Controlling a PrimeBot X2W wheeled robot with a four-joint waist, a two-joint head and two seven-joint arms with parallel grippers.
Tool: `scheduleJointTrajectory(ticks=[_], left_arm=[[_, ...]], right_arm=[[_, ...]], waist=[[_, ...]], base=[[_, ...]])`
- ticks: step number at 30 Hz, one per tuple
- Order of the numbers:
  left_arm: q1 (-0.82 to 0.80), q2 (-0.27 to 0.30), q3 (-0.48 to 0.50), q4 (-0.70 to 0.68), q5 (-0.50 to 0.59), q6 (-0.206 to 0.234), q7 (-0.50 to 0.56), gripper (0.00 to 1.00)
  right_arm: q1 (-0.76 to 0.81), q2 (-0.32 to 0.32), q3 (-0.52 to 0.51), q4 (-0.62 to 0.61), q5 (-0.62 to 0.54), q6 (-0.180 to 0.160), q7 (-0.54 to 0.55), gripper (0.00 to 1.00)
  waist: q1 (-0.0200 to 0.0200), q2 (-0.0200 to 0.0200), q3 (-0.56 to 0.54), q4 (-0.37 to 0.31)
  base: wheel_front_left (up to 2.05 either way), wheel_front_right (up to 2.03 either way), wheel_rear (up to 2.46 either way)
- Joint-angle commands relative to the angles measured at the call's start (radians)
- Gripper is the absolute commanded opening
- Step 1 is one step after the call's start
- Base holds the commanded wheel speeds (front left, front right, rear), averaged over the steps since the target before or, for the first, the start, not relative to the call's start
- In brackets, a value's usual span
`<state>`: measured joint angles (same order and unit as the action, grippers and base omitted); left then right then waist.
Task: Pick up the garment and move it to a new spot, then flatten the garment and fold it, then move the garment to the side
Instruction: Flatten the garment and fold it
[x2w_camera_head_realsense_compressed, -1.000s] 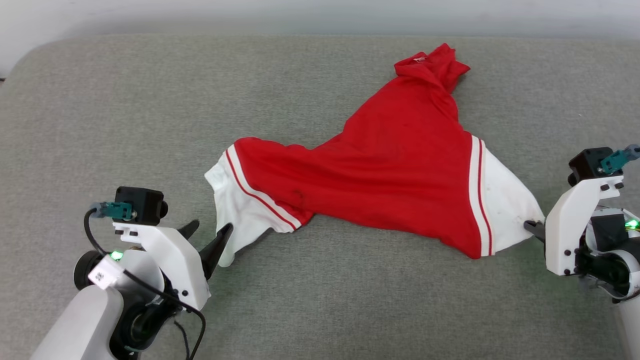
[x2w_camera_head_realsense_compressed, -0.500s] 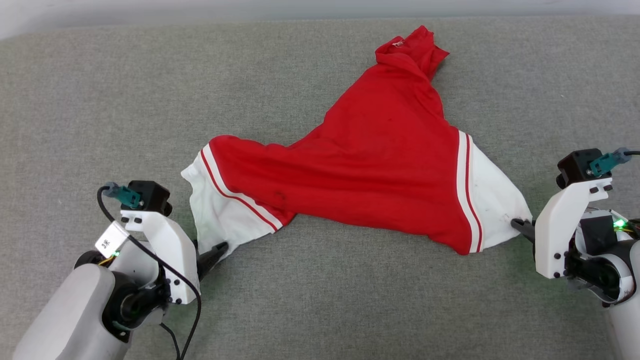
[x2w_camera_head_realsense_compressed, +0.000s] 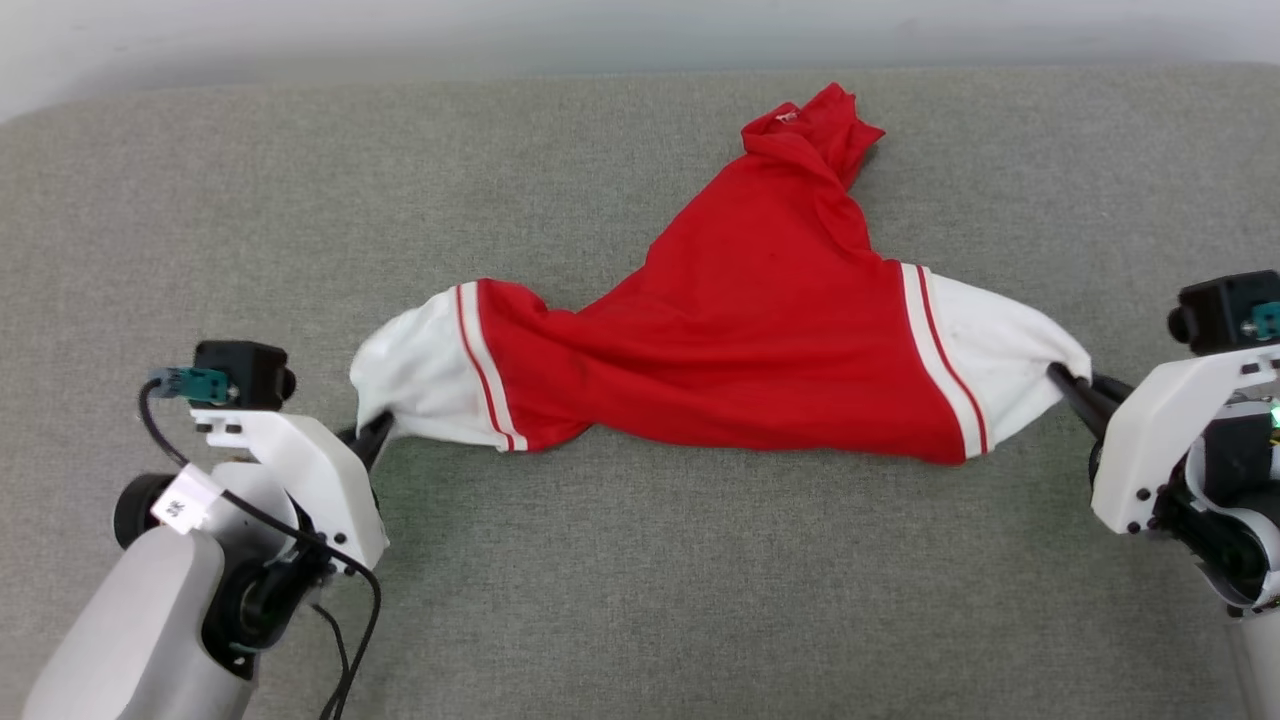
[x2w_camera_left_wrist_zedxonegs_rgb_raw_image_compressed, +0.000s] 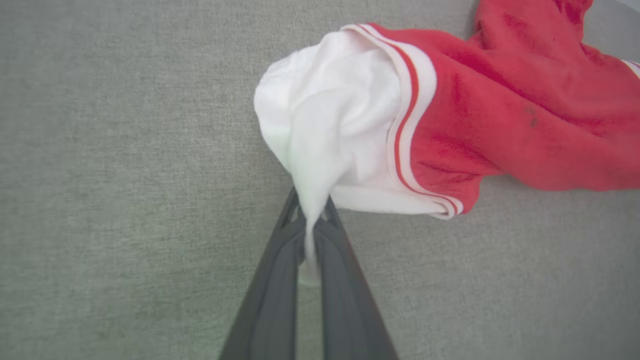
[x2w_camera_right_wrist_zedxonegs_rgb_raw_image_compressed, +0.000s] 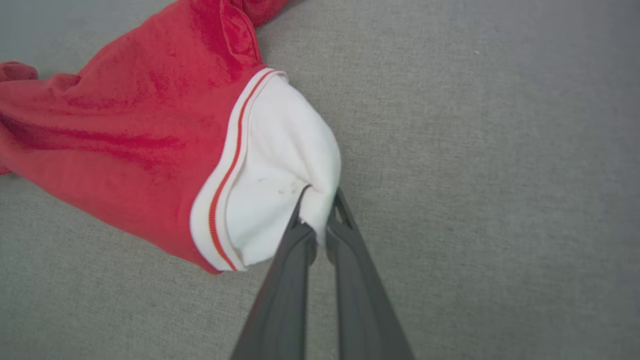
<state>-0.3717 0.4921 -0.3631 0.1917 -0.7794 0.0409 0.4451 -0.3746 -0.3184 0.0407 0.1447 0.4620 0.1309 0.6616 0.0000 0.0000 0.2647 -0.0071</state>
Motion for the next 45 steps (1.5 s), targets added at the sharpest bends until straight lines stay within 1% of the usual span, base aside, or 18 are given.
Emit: scheduleJointTrajectory(ticks=[1,4,6,11,15,18,21,25,29,33,38,45], left_arm=[[0.011,0.002,0.014,-0.023,0.013,0.011,-0.035,0.0],[0.001,0.011,0.046,-0.083,0.038,0.032,-0.104,0.0],[-0.014,0.019,0.066,-0.126,0.054,0.053,-0.133,0.0],[-0.054,0.022,0.102,-0.236,0.086,0.091,-0.184,0.0],[-0.112,0.016,0.131,-0.295,0.103,0.119,-0.215,0.0],[-0.176,0.007,0.137,-0.297,0.109,0.123,-0.226,0.0],[-0.261,-0.008,0.129,-0.26,0.119,0.113,-0.235,0.0],[-0.399,-0.036,0.112,-0.17,0.136,0.089,-0.257,0.0],[-0.55,-0.054,0.101,-0.064,0.161,0.06,-0.296,0.0],[-0.695,-0.073,0.089,0.057,0.189,0.032,-0.339,0.0],[-0.861,-0.073,0.088,0.184,0.221,0.003,-0.399,0.0],[-1.041,-0.045,0.097,0.314,0.255,-0.029,-0.47,0.0]], right_arm=[[0.01,-0.003,-0.012,-0.015,-0.003,-0.001,-0.033,0.0],[0.01,-0.008,-0.028,-0.052,-0.016,-0.001,-0.089,0.0],[0.003,-0.013,-0.042,-0.08,-0.034,0.0,-0.125,0.0],[-0.033,-0.004,-0.074,-0.155,-0.068,-0.001,-0.199,0.0],[-0.09,-0.002,-0.088,-0.199,-0.101,-0.001,-0.22,0.0],[-0.155,-0.002,-0.079,-0.204,-0.116,-0.001,-0.215,0.0],[-0.236,-0.006,-0.062,-0.183,-0.125,-0.001,-0.205,0.0],[-0.37,-0.024,-0.041,-0.131,-0.141,-0.001,-0.217,0.0],[-0.519,-0.029,-0.007,-0.052,-0.152,-0.001,-0.244,0.0],[-0.669,-0.034,0.023,0.059,-0.166,-0.001,-0.29,0.0],[-0.852,-0.022,0.051,0.195,-0.181,-0.001,-0.355,0.0],[-1.07,-0.003,0.078,0.363,-0.2,-0.001,-0.449,0.0]], waist=[[0.0,0.0,-0.014,0.002],[0.0,0.0,-0.032,0.005],[0.0,0.0,-0.043,0.005],[0.0,0.0,-0.073,0.001],[0.0,0.0,-0.086,-0.003],[0.0,0.0,-0.085,-0.007],[0.0,0.0,-0.073,-0.01],[0.0,0.0,-0.041,-0.008],[0.0,0.0,0.0,-0.017],[0.0,0.0,0.037,-0.023],[0.0,0.0,0.091,-0.04],[0.0,0.0,0.168,-0.066]], base=[[0.0,0.0,0.0],[0.0,0.0,0.0],[0.0,0.0,0.0],[0.0,0.0,0.0],[0.0,0.0,0.0],[0.0,0.0,0.0],[0.0,0.0,0.0],[0.0,0.0,0.0],[0.0,0.0,0.0],[0.0,0.0,0.0],[0.0,0.0,0.0],[0.0,0.0,0.0]])
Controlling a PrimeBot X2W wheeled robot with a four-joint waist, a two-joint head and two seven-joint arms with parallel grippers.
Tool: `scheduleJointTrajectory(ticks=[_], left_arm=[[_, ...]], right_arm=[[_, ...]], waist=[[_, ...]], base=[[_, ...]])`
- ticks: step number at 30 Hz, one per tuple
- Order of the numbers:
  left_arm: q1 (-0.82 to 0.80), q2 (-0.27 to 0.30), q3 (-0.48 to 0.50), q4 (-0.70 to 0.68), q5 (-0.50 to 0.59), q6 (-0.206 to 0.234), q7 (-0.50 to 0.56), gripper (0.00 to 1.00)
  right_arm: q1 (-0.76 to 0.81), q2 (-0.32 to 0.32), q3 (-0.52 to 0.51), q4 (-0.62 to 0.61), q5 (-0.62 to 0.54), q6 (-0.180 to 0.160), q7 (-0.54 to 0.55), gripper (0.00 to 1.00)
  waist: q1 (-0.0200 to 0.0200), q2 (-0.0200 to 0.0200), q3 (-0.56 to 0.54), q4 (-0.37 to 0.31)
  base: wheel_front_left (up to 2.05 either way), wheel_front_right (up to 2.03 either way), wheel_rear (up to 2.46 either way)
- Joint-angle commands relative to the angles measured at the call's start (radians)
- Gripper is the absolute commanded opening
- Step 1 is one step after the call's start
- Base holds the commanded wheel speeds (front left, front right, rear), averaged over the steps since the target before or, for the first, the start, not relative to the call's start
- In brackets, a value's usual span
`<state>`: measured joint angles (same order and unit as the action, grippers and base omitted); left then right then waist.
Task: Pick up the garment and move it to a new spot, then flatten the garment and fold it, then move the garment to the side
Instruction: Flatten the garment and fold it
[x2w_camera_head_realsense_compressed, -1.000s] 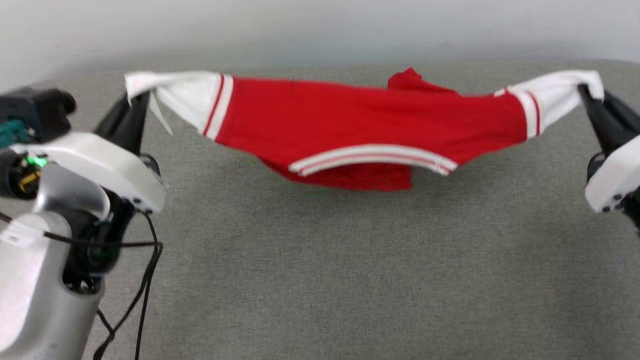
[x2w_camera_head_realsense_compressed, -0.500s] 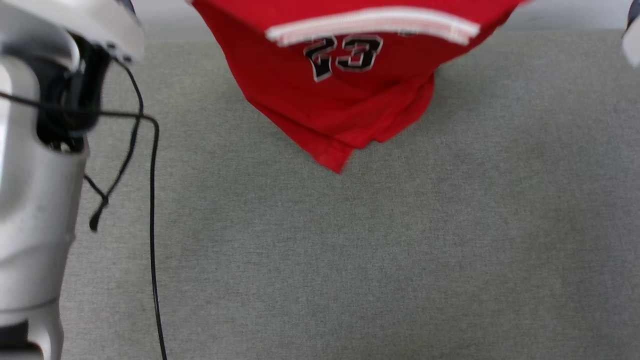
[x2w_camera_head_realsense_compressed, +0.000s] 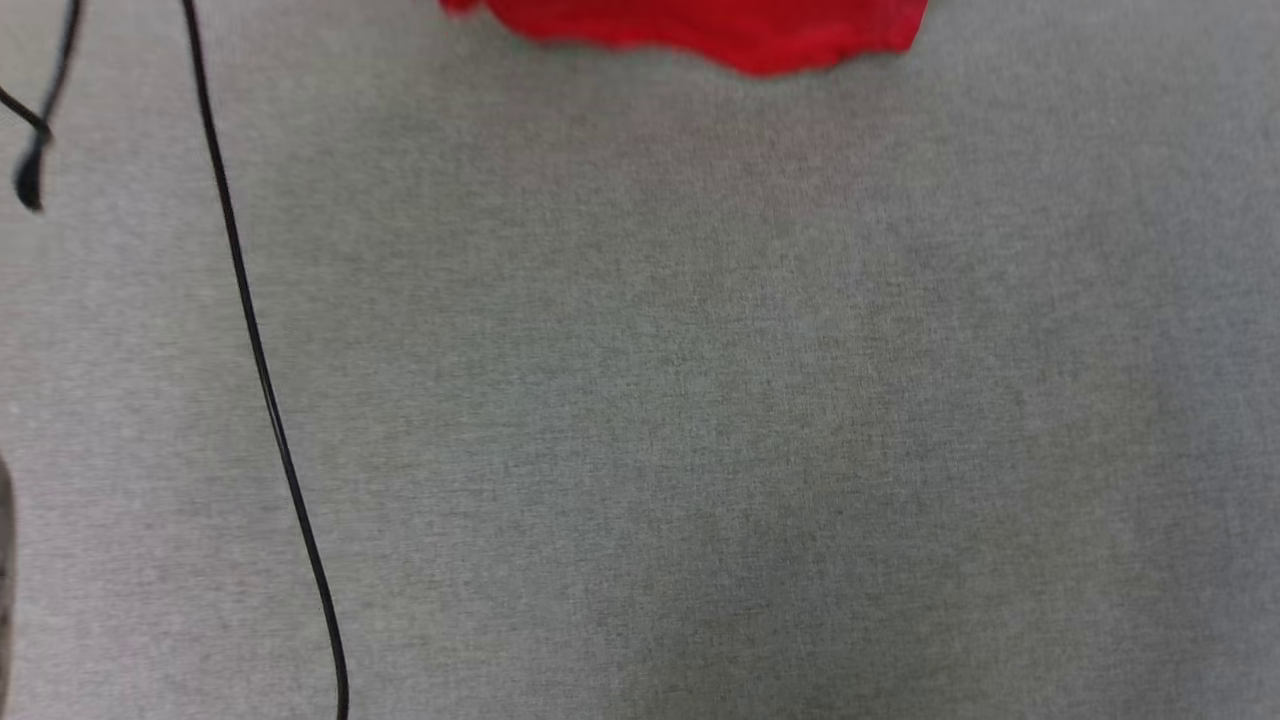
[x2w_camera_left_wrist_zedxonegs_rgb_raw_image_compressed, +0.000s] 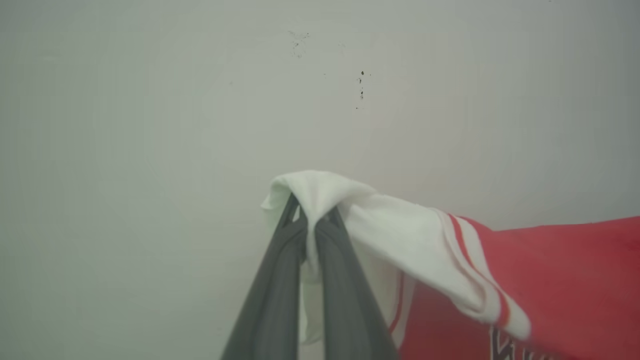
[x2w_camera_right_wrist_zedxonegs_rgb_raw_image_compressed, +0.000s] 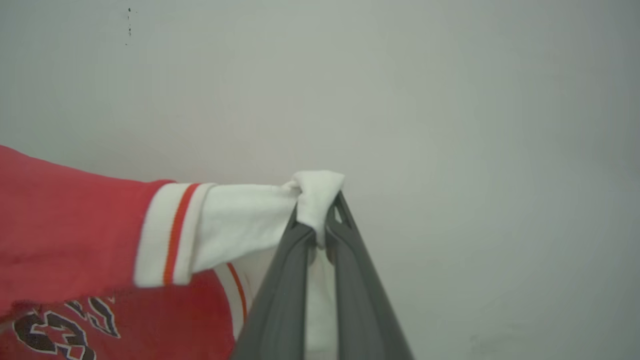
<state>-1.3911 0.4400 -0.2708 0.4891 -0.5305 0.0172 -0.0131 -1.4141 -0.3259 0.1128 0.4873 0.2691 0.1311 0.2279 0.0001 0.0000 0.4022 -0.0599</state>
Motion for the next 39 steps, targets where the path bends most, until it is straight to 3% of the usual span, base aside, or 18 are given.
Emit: scheduleJointTrajectory(ticks=[1,9,20,29,39], left_arm=[[-0.038,0.009,0.005,0.029,0.007,-0.008,-0.015,0.0],[-0.099,0.012,-0.004,0.132,0.002,-0.036,-0.027,0.0],[-0.02,-0.027,-0.006,0.294,-0.041,-0.072,-0.089,0.0],[0.141,-0.094,0.001,0.457,-0.113,-0.117,-0.162,0.0],[0.423,-0.122,0.01,0.501,-0.169,-0.144,-0.242,0.0]], right_arm=[[-0.055,0.007,0.009,0.039,-0.007,-0.001,-0.025,0.0],[-0.178,0.028,0.052,0.178,-0.001,-0.001,-0.101,0.0],[-0.122,0.094,0.119,0.358,0.069,-0.001,-0.192,0.0],[0.068,0.111,0.189,0.48,0.183,-0.001,-0.241,0.0],[0.4,0.037,0.273,0.424,0.346,-0.001,-0.282,0.0]], waist=[[-0.0001,0.0,0.043,-0.015],[-0.0001,0.0,0.137,-0.02],[-0.0001,0.0,0.183,-0.027],[-0.0001,0.0,0.127,-0.003],[-0.0001,0.0,-0.035,0.022]], base=[[0.0,0.0,0.0],[0.0,0.0,0.0],[0.0,0.0,0.0],[0.0,0.0,0.0],[0.0,0.0,0.0]])
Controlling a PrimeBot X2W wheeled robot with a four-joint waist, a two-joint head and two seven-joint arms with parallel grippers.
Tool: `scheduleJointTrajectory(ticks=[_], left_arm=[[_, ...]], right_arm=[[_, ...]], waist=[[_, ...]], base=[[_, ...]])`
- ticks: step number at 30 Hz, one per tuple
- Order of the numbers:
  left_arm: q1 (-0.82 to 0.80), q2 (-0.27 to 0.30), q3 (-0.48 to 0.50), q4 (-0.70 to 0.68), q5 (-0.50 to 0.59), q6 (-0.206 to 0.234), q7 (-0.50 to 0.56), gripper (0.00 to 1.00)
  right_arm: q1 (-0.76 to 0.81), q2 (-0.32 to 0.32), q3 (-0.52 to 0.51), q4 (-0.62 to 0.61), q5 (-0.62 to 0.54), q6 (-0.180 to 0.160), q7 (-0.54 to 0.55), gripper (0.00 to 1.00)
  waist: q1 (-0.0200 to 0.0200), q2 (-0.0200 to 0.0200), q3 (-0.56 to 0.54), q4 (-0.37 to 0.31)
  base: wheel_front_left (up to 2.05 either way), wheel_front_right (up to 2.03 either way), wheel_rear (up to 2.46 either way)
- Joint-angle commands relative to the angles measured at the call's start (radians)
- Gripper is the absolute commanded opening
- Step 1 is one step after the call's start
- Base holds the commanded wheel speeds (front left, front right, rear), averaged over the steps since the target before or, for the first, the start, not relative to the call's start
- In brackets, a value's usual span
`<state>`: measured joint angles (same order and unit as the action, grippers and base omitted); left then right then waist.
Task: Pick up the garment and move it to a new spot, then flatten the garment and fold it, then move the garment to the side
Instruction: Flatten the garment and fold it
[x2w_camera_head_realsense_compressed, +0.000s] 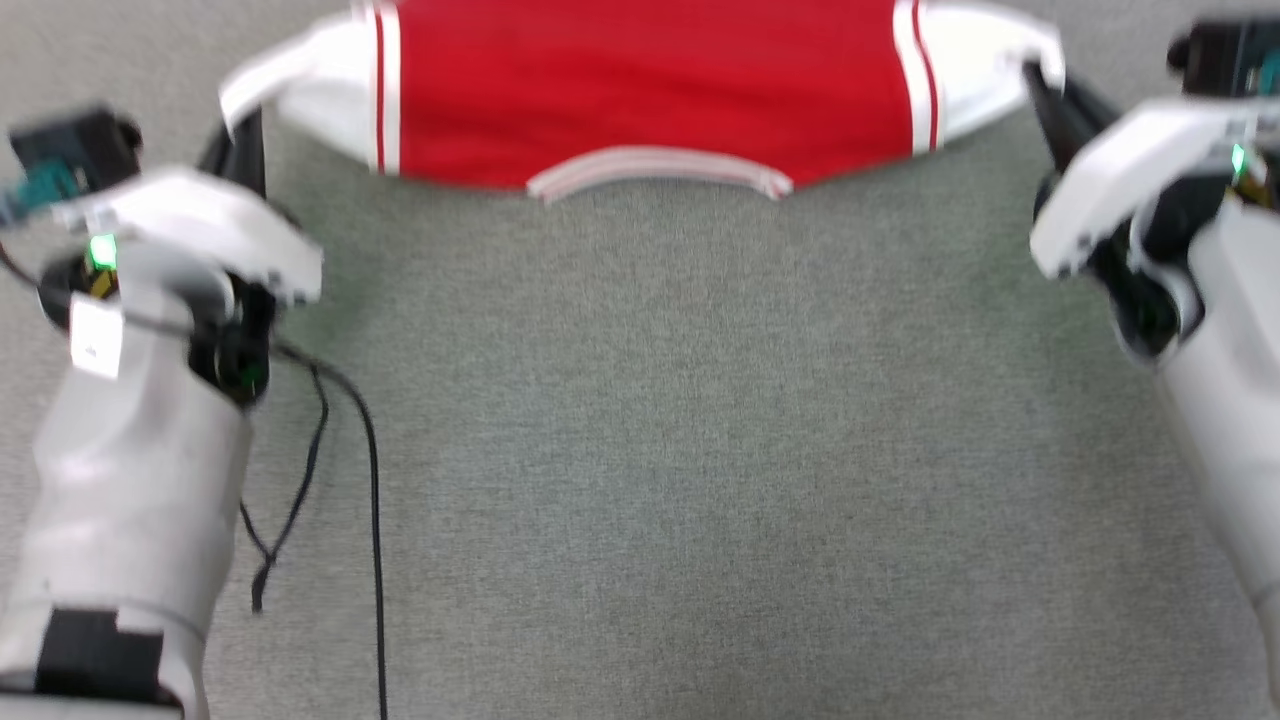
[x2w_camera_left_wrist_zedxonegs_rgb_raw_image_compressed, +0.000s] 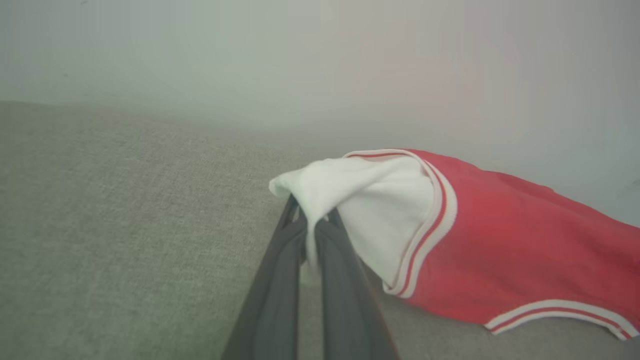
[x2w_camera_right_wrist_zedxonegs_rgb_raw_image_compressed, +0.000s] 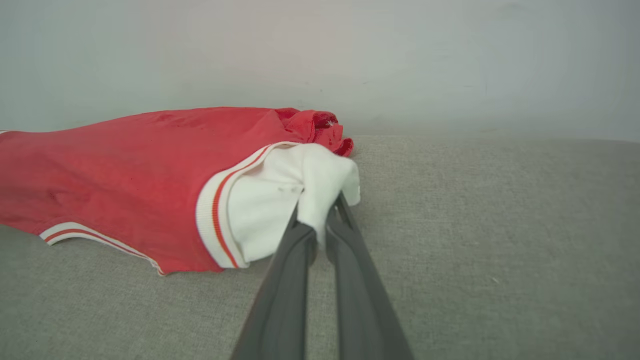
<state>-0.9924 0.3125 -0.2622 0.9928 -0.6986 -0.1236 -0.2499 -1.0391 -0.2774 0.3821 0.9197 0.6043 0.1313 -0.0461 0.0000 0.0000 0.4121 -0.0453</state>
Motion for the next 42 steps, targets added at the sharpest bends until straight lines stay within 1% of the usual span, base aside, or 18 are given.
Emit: scheduleJointTrajectory(ticks=[1,6,12,16,19,20,23,26,29,32,36,39,42], left_arm=[[0.05,0.009,0.006,-0.011,-0.003,-0.004,-0.01,0.0],[0.205,0.024,0.022,-0.081,0.006,0.005,-0.015,0.0],[0.442,0.037,0.047,-0.258,0.034,0.044,-0.017,0.0],[0.61,0.054,0.061,-0.406,0.041,0.09,-0.017,0.0],[0.744,0.071,0.072,-0.54,0.039,0.148,0.001,0.0],[0.786,0.079,0.077,-0.582,0.039,0.174,0.015,0.0],[0.908,0.087,0.083,-0.731,0.035,0.232,0.056,0.0],[1.016,0.095,0.086,-0.865,0.037,0.283,0.087,0.0],[1.1,0.102,0.091,-0.974,0.039,0.324,0.111,0.0],[1.171,0.107,0.089,-1.047,0.043,0.356,0.133,0.0],[1.224,0.102,0.077,-1.083,0.039,0.372,0.148,0.0],[1.226,0.088,0.059,-1.081,0.037,0.363,0.14,0.0],[1.205,0.075,0.043,-1.056,0.044,0.346,0.121,0.0]], right_arm=[[0.059,-0.019,0.008,-0.023,0.025,-0.001,-0.01,0.0],[0.216,-0.067,0.021,-0.113,0.071,-0.001,-0.028,0.0],[0.415,-0.106,-0.024,-0.227,0.084,-0.001,-0.037,0.0],[0.554,-0.116,-0.084,-0.313,0.061,-0.002,-0.011,0.0],[0.672,-0.114,-0.146,-0.39,0.029,-0.002,0.019,0.0],[0.713,-0.107,-0.17,-0.418,0.017,-0.002,0.033,0.0],[0.834,-0.079,-0.26,-0.523,-0.031,-0.002,0.076,0.0],[0.959,-0.033,-0.339,-0.637,-0.09,-0.002,0.141,0.0],[1.072,0.03,-0.41,-0.761,-0.134,-0.001,0.215,0.0],[1.174,0.093,-0.456,-0.866,-0.176,-0.001,0.285,0.0],[1.278,0.147,-0.487,-0.943,-0.217,-0.001,0.362,0.0],[1.328,0.165,-0.501,-0.965,-0.249,-0.001,0.403,0.0],[1.353,0.173,-0.494,-0.959,-0.269,-0.001,0.439,0.0]], waist=[[0.0,0.0,-0.061,0.009],[0.0,0.0,-0.141,0.009],[0.0,0.0,-0.224,0.013],[0.0,0.0,-0.263,0.007],[0.0,0.0,-0.289,0.007],[0.0,0.0,-0.295,0.009],[0.0,0.0,-0.306,0.012],[0.0,0.0,-0.312,0.017],[0.0,0.0,-0.312,0.027],[0.0,0.0,-0.307,0.036],[0.0,0.0,-0.297,0.05],[0.0,0.0,-0.286,0.06],[0.0,0.0,-0.28,0.066]], base=[[0.0,0.0,0.0],[0.0,0.0,0.0],[0.0,0.0,0.0],[0.0,0.0,0.0],[0.0,0.0,0.0],[0.0,0.0,0.0],[0.0,0.0,0.0],[0.0,0.0,0.0],[0.0,0.0,0.0],[0.0,0.0,0.0],[0.0,0.0,0.0],[0.0,0.0,0.0],[0.0,0.0,0.0]])
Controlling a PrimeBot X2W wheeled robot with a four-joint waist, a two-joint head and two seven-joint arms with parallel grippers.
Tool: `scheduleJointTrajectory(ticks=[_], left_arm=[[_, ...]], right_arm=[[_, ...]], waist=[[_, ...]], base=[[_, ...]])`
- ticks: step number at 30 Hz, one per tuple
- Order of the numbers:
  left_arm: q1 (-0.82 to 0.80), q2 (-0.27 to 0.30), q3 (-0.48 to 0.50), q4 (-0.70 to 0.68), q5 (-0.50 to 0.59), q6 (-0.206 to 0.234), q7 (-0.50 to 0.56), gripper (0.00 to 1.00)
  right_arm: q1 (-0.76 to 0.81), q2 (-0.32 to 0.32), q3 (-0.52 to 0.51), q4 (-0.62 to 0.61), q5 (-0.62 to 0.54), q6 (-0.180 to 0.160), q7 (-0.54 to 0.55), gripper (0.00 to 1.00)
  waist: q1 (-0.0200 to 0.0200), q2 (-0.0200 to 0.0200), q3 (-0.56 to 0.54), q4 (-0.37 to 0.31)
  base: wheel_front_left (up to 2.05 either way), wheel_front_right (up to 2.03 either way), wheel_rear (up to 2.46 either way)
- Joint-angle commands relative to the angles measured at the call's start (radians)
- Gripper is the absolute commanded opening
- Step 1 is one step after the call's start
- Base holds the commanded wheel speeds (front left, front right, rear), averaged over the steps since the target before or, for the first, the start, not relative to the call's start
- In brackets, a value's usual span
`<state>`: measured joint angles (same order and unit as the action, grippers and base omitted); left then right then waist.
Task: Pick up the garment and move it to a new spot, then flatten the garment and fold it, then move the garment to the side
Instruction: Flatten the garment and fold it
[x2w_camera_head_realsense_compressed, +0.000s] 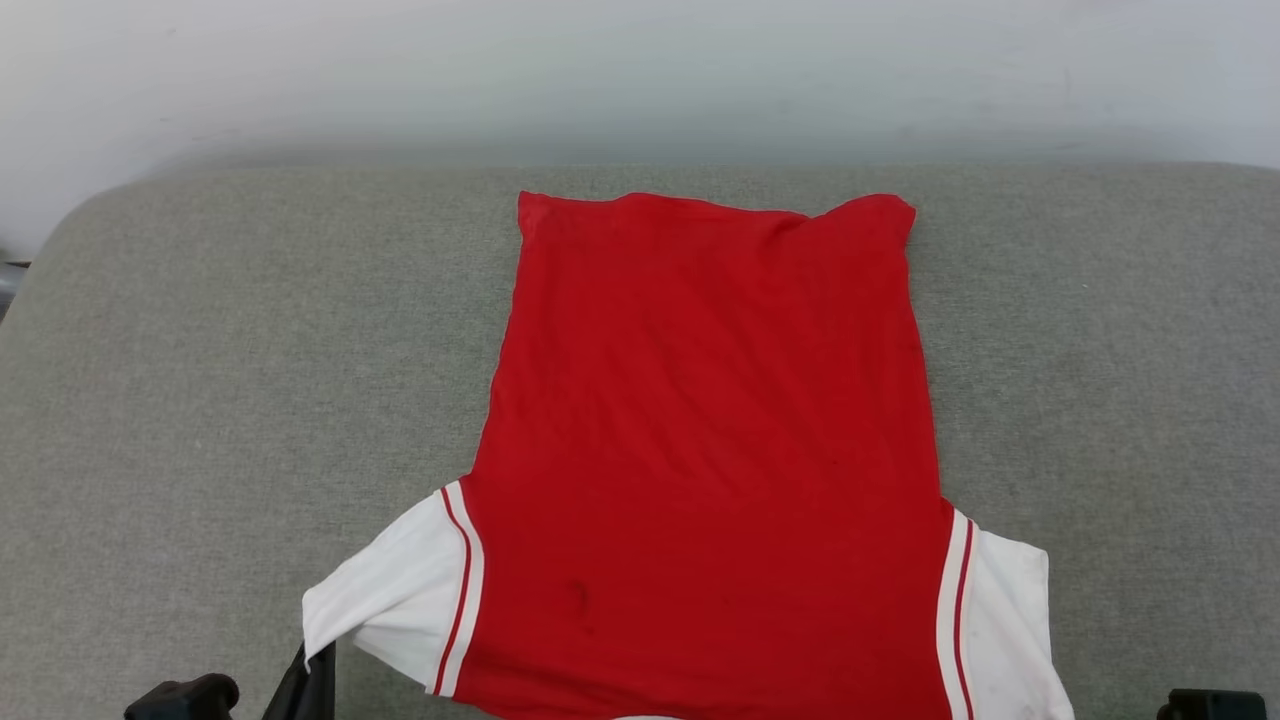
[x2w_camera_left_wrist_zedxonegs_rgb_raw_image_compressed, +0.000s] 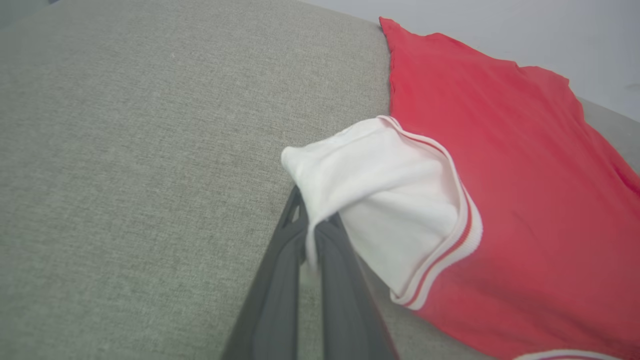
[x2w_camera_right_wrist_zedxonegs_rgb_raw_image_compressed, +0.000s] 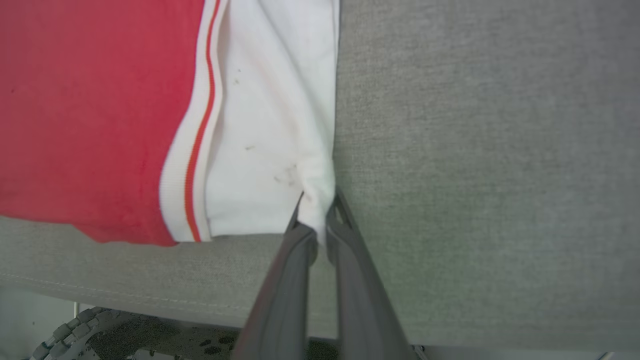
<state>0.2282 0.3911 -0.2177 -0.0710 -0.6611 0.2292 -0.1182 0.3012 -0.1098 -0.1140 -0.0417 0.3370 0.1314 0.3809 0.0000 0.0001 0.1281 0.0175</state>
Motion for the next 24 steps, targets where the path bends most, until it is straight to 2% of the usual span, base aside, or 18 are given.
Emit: scheduleJointTrajectory(ticks=[1,2,3,7,10,14,16,19,20,21,22,24], left_arm=[[-0.026,-0.006,-0.011,0.016,0.013,-0.014,-0.019,0.0],[-0.036,-0.01,-0.017,0.023,0.015,-0.021,-0.026,0.0],[-0.044,-0.013,-0.022,0.029,0.018,-0.028,-0.033,0.0],[-0.078,-0.02,-0.047,0.043,0.037,-0.044,-0.049,0.0],[-0.1,-0.03,-0.058,0.043,0.043,-0.05,-0.056,0.0],[-0.143,-0.043,-0.082,0.029,0.064,-0.062,-0.072,0.0],[-0.17,-0.046,-0.093,0.023,0.075,-0.073,-0.08,0.0],[-0.224,-0.06,-0.12,0.009,0.098,-0.082,-0.084,0.0],[-0.224,-0.06,-0.12,0.009,0.098,-0.082,-0.084,0.0],[-0.249,-0.071,-0.131,-0.001,0.106,-0.088,-0.089,0.0],[-0.249,-0.071,-0.131,-0.001,0.106,-0.088,-0.089,0.0],[-0.276,-0.084,-0.145,-0.003,0.113,-0.096,-0.097,0.0]], right_arm=[[0.011,0.01,0.003,0.005,0.003,-0.001,0.015,0.13],[-0.002,0.009,-0.002,-0.001,0.003,-0.001,-0.001,0.32],[-0.018,0.01,-0.004,-0.004,0.003,-0.001,-0.017,1.0],[-0.094,0.022,-0.053,-0.016,0.02,-0.001,-0.152,1.0],[-0.145,0.024,-0.083,0.0,0.015,-0.001,-0.208,1.0],[-0.303,0.013,-0.16,0.057,0.013,-0.001,-0.273,1.0],[-0.393,-0.006,-0.182,0.103,0.008,-0.001,-0.269,1.0],[-0.573,-0.072,-0.183,0.217,-0.001,-0.001,-0.211,1.0],[-0.573,-0.072,-0.183,0.217,-0.001,-0.001,-0.211,1.0],[-0.664,-0.109,-0.177,0.281,0.006,-0.001,-0.156,1.0],[-0.664,-0.109,-0.177,0.281,0.006,-0.001,-0.156,1.0],[-0.744,-0.15,-0.167,0.343,0.003,-0.001,-0.096,1.0]], waist=[[0.0,-0.0001,0.005,0.005],[0.0,-0.0001,0.007,0.008],[0.0,-0.0001,0.01,0.01],[0.0,-0.0001,0.017,0.029],[0.0,-0.0001,0.025,0.042],[0.0,-0.0001,0.055,0.076],[0.0,-0.0001,0.072,0.098],[0.0,-0.0001,0.102,0.139],[0.0,-0.0001,0.102,0.139],[0.0,-0.0001,0.127,0.162],[0.0,-0.0001,0.127,0.162],[0.0,-0.0001,0.151,0.185]], base=[[0.0,0.0,0.0],[0.0,0.0,0.0],[0.0,0.0,0.0],[0.0,0.0,0.0],[0.0,0.0,0.0],[0.0,0.0,0.0],[0.0,0.0,0.0],[0.0,0.0,0.0],[0.0,0.0,0.0],[0.0,0.0,0.0],[0.0,0.0,0.0],[0.0,0.0,0.0]])
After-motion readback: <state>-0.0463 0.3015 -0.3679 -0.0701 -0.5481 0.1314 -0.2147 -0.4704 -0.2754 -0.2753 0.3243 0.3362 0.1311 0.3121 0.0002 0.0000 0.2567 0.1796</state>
